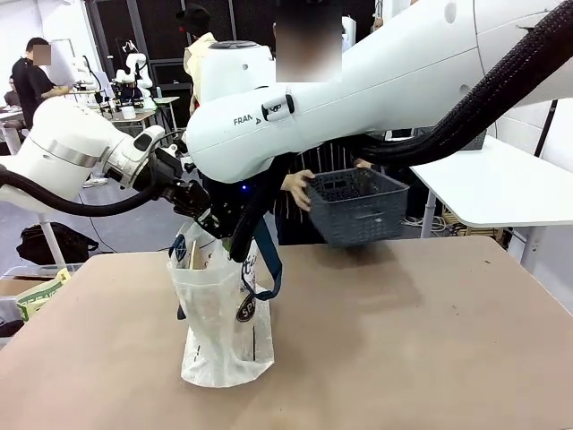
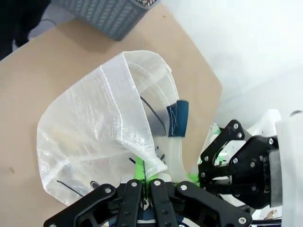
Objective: Transfer purchased items from the store into the shopping bag.
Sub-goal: Move the Reusable shopping bag to the right side of the table.
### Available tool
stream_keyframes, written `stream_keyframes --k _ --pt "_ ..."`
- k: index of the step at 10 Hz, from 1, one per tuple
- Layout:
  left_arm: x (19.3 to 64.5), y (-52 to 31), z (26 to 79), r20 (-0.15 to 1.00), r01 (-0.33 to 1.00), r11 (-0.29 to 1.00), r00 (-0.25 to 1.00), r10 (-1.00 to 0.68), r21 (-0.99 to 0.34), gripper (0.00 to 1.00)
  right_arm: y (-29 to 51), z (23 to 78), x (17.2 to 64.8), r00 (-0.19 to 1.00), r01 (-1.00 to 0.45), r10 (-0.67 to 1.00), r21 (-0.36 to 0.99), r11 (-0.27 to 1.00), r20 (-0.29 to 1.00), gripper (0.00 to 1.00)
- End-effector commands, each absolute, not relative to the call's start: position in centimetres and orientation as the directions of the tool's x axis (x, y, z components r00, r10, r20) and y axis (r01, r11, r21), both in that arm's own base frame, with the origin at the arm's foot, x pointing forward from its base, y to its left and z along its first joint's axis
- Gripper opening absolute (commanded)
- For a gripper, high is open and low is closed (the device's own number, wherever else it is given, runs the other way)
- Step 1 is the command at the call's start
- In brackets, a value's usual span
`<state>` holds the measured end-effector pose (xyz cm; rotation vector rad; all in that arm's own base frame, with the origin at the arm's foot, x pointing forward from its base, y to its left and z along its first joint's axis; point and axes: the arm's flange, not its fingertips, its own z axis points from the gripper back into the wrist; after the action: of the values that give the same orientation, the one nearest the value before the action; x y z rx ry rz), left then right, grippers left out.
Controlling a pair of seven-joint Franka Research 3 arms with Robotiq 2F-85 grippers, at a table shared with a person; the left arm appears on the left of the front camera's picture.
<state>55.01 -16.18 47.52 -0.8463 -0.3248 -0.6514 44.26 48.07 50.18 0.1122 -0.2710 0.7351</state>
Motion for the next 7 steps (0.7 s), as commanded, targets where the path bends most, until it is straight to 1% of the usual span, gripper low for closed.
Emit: stream_keyframes --k 1,3,5,7 --pt "55.6 -15.5 47.8 0.541 0.66 0.416 0.752 -0.377 -0.626 0.0 48.8 50.0 44.9 0.645 -0.737 0.703 0.001 0.676 0.3 0.0" --pt "55.9 -15.4 47.8 0.552 0.676 0.375 0.736 -0.392 -0.635 0.0 49.5 49.9 45.2 0.586 -0.785 0.753 -0.022 0.62 0.298 0.0" --pt "55.8 -15.2 47.8 0.575 0.699 0.31 0.71 -0.406 -0.645 0.0 50.9 49.8 45.7 0.559 -0.806 0.784 -0.047 0.59 0.269 0.0" --pt "56.3 -15.2 47.2 0.584 0.704 0.275 0.702 -0.408 -0.655 0.0 52.2 50.0 46.3 0.518 -0.834 0.815 -0.059 0.549 0.259 0.0"
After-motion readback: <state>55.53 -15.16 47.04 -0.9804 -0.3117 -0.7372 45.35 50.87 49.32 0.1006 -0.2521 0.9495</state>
